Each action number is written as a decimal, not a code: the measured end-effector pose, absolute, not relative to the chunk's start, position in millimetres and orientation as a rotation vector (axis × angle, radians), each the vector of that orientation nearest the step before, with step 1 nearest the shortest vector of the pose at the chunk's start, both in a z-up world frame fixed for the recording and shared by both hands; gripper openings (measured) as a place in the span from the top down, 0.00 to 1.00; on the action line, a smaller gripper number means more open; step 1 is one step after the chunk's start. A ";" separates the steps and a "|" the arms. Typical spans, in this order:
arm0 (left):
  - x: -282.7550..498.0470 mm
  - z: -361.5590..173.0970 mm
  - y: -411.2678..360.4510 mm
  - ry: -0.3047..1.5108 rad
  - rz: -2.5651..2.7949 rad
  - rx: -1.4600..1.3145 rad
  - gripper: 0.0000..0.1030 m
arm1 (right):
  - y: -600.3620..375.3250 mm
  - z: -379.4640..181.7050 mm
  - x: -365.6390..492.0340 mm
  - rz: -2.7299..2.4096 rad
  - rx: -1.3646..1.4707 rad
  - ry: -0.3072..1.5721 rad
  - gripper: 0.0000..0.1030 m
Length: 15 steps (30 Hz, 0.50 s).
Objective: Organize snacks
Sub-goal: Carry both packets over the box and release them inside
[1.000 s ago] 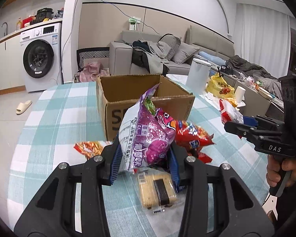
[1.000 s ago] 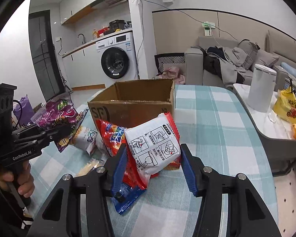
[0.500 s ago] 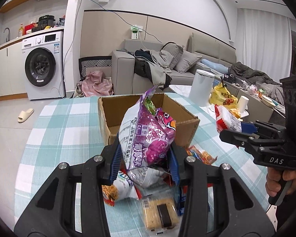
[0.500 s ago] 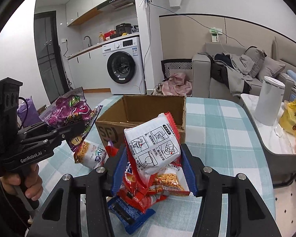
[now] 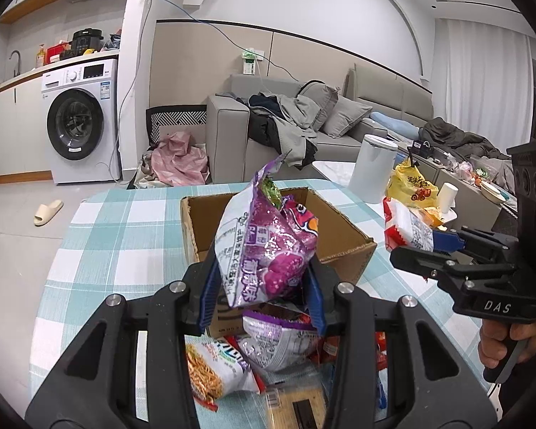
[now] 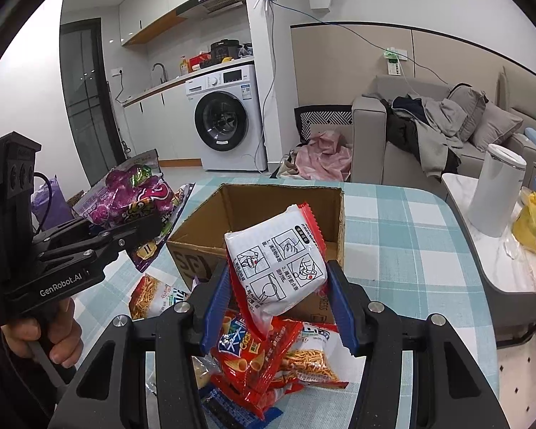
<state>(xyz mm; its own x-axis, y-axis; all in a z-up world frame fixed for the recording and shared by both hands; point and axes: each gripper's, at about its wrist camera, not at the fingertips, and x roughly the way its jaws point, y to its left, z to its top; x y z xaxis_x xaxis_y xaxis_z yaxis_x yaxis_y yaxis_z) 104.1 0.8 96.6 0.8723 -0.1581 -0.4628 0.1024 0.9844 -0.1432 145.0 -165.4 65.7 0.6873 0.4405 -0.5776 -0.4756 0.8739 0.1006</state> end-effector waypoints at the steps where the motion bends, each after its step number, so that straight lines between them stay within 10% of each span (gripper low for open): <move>1: 108.2 95.4 1.7 0.494 -0.134 -0.115 0.63 | -165.0 65.4 147.0 0.514 -0.057 0.636 0.49; 15: 160.7 88.3 0.8 0.522 -0.132 -0.098 0.63 | -155.1 63.2 185.3 0.506 -0.057 0.665 0.48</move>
